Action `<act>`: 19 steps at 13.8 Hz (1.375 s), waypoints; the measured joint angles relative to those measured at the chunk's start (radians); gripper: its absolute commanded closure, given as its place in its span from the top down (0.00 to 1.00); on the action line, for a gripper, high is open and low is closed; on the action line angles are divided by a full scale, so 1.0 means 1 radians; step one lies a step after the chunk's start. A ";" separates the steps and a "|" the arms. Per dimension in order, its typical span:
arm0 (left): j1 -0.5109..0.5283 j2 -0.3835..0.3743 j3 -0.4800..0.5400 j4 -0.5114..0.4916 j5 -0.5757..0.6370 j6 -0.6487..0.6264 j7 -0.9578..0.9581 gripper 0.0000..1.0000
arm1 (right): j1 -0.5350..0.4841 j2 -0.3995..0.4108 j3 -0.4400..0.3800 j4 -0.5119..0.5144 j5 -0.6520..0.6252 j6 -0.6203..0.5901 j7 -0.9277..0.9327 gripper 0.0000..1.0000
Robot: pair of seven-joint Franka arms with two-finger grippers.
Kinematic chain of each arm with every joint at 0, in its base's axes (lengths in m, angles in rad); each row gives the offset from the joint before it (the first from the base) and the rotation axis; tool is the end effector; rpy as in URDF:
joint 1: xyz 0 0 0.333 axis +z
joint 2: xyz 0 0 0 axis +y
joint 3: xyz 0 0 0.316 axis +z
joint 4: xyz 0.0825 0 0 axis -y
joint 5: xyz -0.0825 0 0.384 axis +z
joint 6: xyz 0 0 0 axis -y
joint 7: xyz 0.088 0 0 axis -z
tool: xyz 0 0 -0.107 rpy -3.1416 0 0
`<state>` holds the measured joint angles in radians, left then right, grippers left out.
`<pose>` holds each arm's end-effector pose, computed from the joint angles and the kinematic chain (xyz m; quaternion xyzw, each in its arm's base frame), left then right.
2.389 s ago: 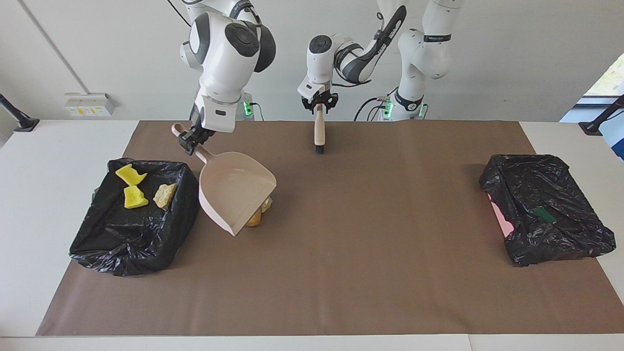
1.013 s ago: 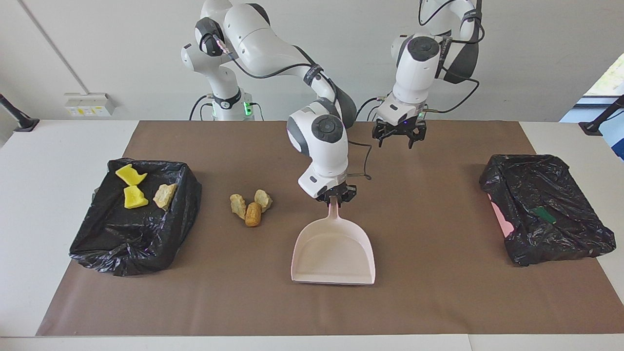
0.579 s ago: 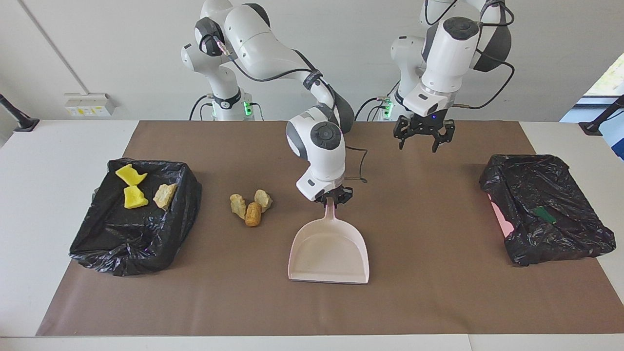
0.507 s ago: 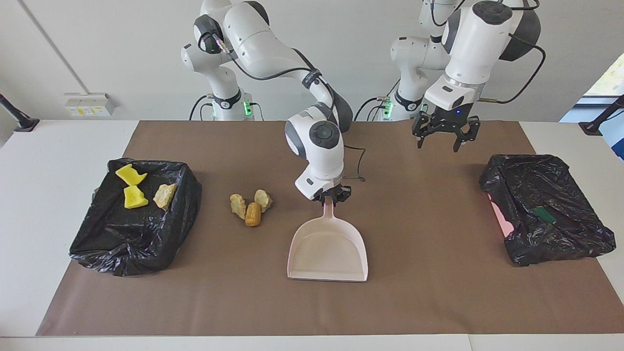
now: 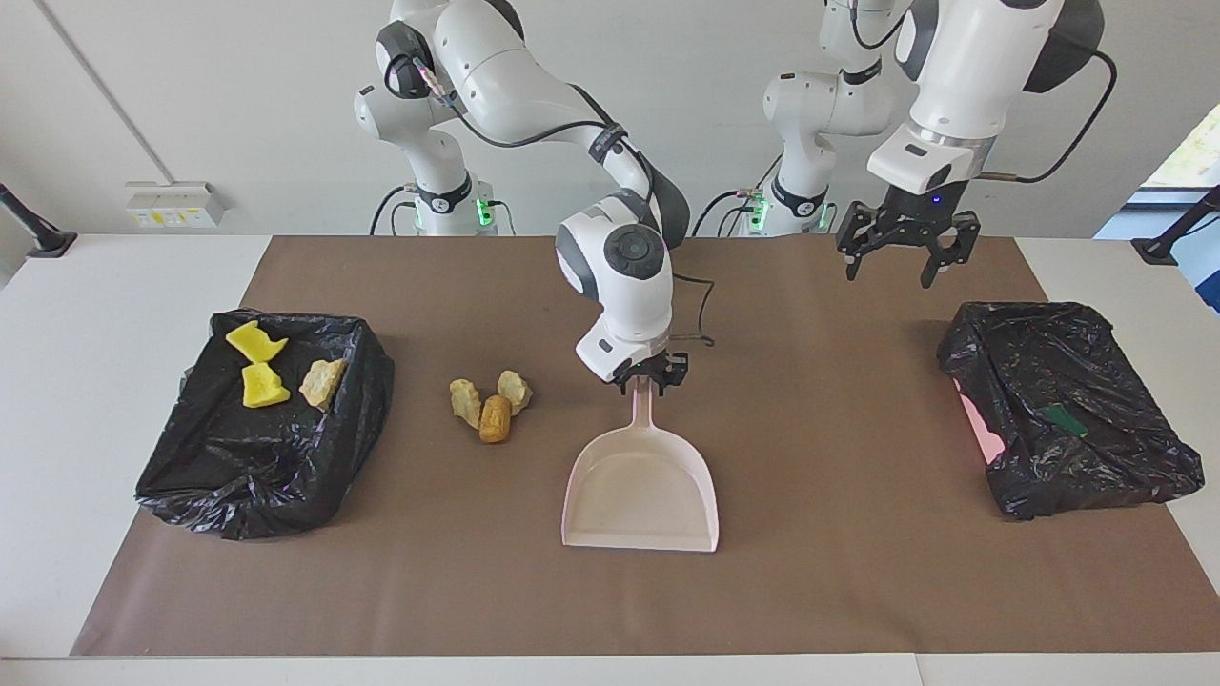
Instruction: Sweep and dump trash in bin
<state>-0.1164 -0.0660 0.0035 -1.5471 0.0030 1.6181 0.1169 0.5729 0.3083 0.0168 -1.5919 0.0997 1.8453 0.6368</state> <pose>0.5350 -0.0603 0.6763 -0.9911 0.1143 -0.0684 0.0015 0.5337 0.3652 0.4517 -0.9976 0.0386 0.0513 0.0252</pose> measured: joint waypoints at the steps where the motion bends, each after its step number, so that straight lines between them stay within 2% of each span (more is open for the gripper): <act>1: 0.010 0.011 0.000 0.018 -0.003 -0.011 0.012 1.00 | 0.005 -0.065 0.001 -0.074 0.002 -0.002 0.000 1.00; 4: 0.013 0.027 -0.004 0.037 -0.003 -0.014 0.025 1.00 | 0.070 -0.233 0.003 -0.319 0.074 0.030 0.007 1.00; 7: 0.013 0.028 -0.005 0.039 -0.004 -0.050 0.025 1.00 | 0.154 -0.353 0.005 -0.535 0.132 0.123 0.039 1.00; 9: 0.013 0.030 -0.005 0.044 -0.004 -0.067 0.025 1.00 | 0.208 -0.419 0.005 -0.639 0.160 0.143 0.079 1.00; 11: 0.013 0.030 -0.006 0.049 -0.004 -0.068 0.026 1.00 | 0.281 -0.449 0.006 -0.710 0.172 0.200 0.162 1.00; 14: 0.013 0.029 -0.006 0.050 -0.004 -0.076 0.026 1.00 | 0.363 -0.451 0.007 -0.792 0.204 0.279 0.222 1.00; 17: 0.013 0.029 -0.010 0.050 -0.004 -0.085 0.026 1.00 | 0.402 -0.446 0.007 -0.868 0.210 0.339 0.241 1.00; 19: 0.013 0.029 -0.021 0.050 -0.004 -0.085 0.025 1.00 | 0.408 -0.447 0.007 -0.879 0.235 0.341 0.249 1.00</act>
<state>-0.1034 -0.0374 -0.0175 -1.4968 -0.0015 1.5335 0.1418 0.9805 -0.1383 0.0237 -2.4707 0.3352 2.1860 0.8856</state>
